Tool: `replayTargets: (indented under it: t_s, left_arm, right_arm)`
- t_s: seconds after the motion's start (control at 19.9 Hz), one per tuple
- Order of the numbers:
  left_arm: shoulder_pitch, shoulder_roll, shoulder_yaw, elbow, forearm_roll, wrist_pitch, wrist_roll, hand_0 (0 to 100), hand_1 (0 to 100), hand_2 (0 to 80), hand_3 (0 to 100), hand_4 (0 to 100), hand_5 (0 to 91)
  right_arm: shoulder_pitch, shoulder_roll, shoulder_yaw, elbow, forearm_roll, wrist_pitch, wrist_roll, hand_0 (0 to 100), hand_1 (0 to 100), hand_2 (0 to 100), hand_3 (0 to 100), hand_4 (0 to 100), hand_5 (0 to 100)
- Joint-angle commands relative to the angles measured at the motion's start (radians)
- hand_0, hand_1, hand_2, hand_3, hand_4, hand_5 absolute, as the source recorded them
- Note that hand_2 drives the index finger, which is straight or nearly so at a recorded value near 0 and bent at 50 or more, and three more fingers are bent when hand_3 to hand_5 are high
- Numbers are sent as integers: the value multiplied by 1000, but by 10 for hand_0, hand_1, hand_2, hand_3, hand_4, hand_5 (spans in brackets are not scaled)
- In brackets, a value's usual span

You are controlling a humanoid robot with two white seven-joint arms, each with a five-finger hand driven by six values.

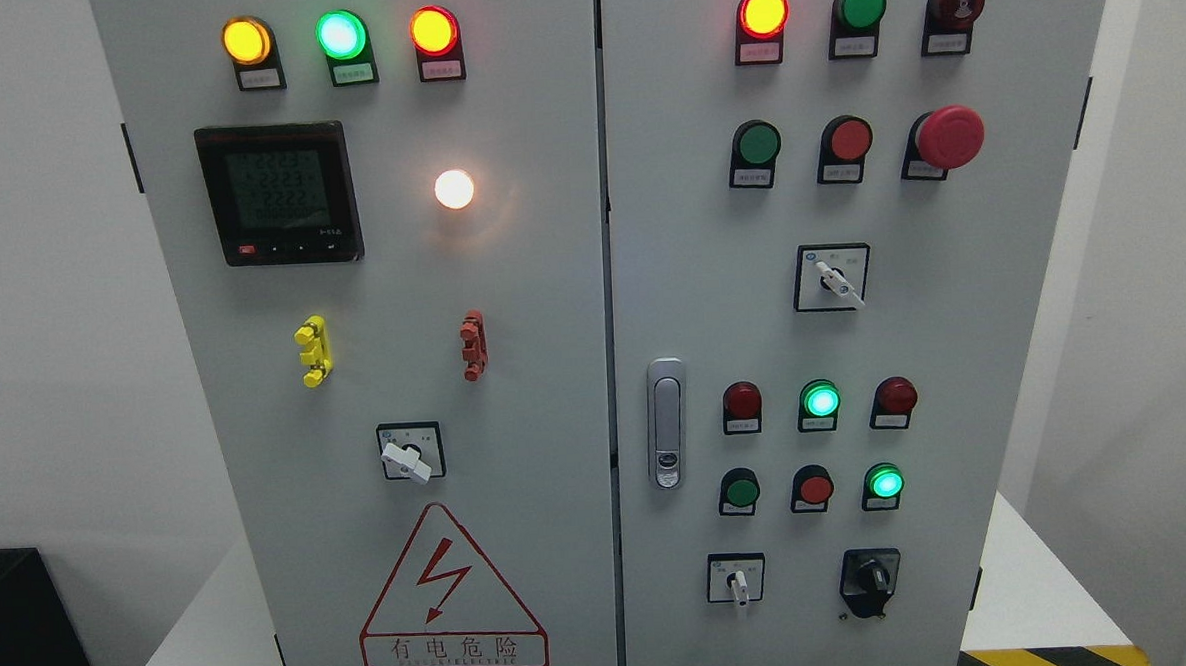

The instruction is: Flip black knob to close circuit

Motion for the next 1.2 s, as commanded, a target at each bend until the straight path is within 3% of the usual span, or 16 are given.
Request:
replayTargets:
  t_s: [0.0, 0.7, 0.85, 1.05, 1.15]
  left_arm:
    - [0, 0, -21, 14, 0, -1, 0, 120, 556, 0, 0, 0, 0]
    - [0, 0, -21, 14, 0, 1, 0, 120, 556, 0, 0, 0, 0]
    - [0, 0, -20, 14, 0, 1, 0, 120, 556, 0, 0, 0, 0]
    - [0, 0, -20, 14, 0, -1, 0, 120, 556, 0, 0, 0, 0]
    - [0, 0, -21, 14, 0, -1, 0, 120, 556, 0, 0, 0, 0]
  right_arm:
    - [-5, 1, 1, 0, 3, 1, 9, 0, 106, 0, 0, 0, 0]
    - [-35, 2, -16, -21, -12, -30, 25, 0, 102, 0, 0, 0, 0]
    - [-35, 1, -35, -90, -10, -32, 26, 0, 101, 0, 0, 0, 0]
    - [-29, -5, -18, -208, 10, -35, 25, 0, 104, 0, 0, 0, 0]
    - [-25, -9, -18, -265, 66, -51, 17, 0, 111, 49, 85, 38, 0]
